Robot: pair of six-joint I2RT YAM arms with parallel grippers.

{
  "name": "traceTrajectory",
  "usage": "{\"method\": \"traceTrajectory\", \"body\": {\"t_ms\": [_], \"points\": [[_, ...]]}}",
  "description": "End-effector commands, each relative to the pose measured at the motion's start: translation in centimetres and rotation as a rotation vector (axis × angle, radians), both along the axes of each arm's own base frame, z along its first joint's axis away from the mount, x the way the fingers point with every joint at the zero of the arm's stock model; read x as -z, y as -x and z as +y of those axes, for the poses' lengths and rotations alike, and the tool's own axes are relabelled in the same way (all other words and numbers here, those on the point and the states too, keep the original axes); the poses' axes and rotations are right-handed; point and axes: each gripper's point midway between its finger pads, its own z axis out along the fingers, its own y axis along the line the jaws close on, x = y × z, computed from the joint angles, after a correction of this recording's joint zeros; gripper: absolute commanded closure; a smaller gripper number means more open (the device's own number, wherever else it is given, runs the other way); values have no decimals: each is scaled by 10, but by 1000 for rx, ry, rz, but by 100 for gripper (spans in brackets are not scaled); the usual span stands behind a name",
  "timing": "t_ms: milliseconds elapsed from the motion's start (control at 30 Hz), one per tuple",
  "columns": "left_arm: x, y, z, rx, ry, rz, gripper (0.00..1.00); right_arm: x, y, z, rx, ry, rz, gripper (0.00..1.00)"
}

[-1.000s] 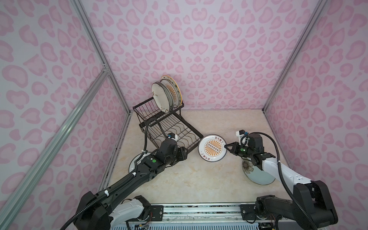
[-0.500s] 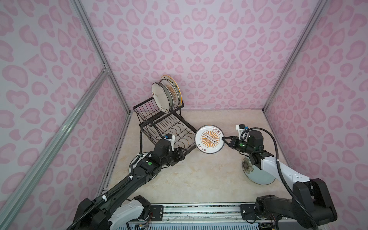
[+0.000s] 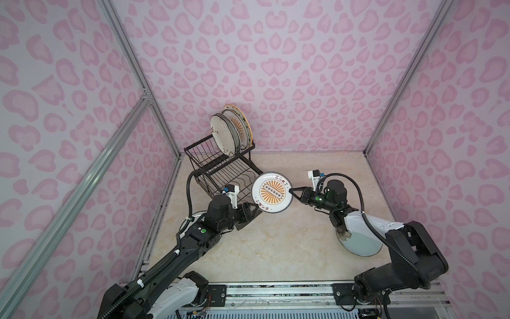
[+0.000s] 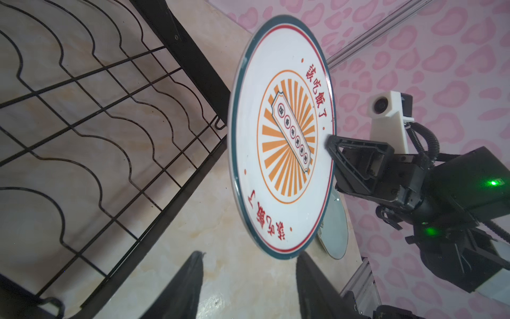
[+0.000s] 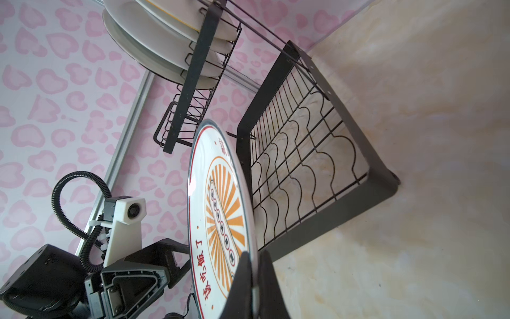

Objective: Load the plates into the dish rack
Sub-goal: 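Tilt the sunburst plate upright toward the left gripper beside the rack, then hold the upright sunburst plate against the left gripper beside the rack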

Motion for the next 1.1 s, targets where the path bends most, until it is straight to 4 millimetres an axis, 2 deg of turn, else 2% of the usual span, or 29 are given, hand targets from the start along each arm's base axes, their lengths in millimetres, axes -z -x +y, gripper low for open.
{"method": "traceTrajectory", "body": {"t_ms": [0, 333, 733, 1067], "points": [[-6, -4, 4, -23, 7, -29, 43, -22, -1, 10, -27, -52, -74, 100], [-11, -5, 16, -68, 3, -51, 47, -30, 8, 34, -99, -83, -95, 100], [-21, -4, 24, -94, 9, -87, 68, -30, 18, 55, -160, -105, -100, 100], [-22, -3, 28, -107, 0, -87, 76, -34, 23, 62, -192, -114, -112, 100]]}}
